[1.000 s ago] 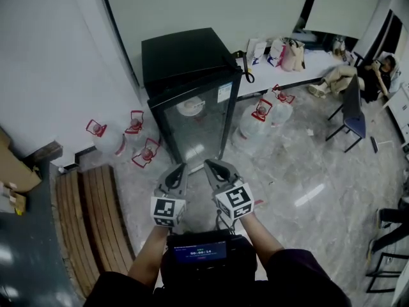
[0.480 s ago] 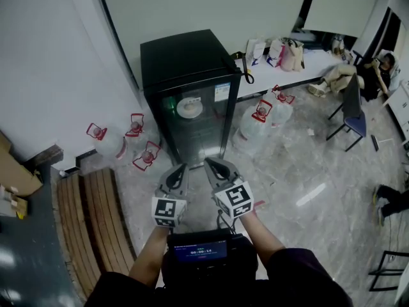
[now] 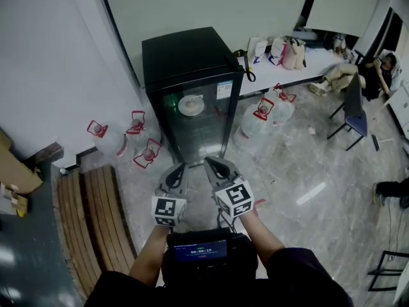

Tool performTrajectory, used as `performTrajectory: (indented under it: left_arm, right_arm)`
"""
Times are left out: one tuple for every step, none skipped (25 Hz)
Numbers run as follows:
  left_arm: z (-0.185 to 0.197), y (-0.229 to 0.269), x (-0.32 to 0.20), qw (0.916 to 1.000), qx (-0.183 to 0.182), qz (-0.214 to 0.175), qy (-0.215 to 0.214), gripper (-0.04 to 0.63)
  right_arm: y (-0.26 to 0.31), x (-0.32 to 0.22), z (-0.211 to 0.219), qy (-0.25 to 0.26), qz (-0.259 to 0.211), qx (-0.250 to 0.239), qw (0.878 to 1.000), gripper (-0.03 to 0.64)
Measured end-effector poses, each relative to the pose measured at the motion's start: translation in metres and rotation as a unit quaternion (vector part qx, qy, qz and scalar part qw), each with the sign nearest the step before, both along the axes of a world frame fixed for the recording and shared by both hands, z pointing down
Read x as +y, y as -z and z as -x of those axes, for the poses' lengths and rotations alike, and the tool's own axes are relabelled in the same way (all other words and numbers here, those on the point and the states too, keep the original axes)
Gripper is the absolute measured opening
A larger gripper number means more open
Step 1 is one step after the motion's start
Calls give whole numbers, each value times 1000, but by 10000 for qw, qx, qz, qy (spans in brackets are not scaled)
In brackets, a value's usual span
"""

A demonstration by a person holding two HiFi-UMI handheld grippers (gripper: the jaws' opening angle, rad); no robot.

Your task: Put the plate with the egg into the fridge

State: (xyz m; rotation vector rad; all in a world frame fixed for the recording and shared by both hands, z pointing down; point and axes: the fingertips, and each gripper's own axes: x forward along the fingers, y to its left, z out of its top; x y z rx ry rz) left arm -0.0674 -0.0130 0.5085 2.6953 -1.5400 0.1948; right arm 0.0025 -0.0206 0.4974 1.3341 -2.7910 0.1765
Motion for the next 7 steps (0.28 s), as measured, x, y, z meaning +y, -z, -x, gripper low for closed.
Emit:
performTrajectory:
  left_arm:
    - [1,0,0,10000,0,5,6,9]
    - [2,0,0,10000,2,6,12,9]
    - [3,0,0,10000,6,1,17,9]
    - [5,0,-2,10000,8,-12,21,9]
    - [6,1,-4,10000,7,-35,24,9]
    - [8,1,-6,10000,3,-67,27,9]
    - [9,2,-9,9999,-3,-102,30,9]
  right_arm:
    - [0,0,1,0,9,3,10000,8]
    - [-1,1,3,-1,19,7,10000,8]
    - [-1,0,4,1,22,8,10000,8]
    - [0,-1,6,8,19,6,10000,8]
    - [1,-3,9,20,8,3,10000,8]
    - [2,-5,11,34,-10,-1,10000,8]
    - [3,-7,13,48,-33,-7,10000,8]
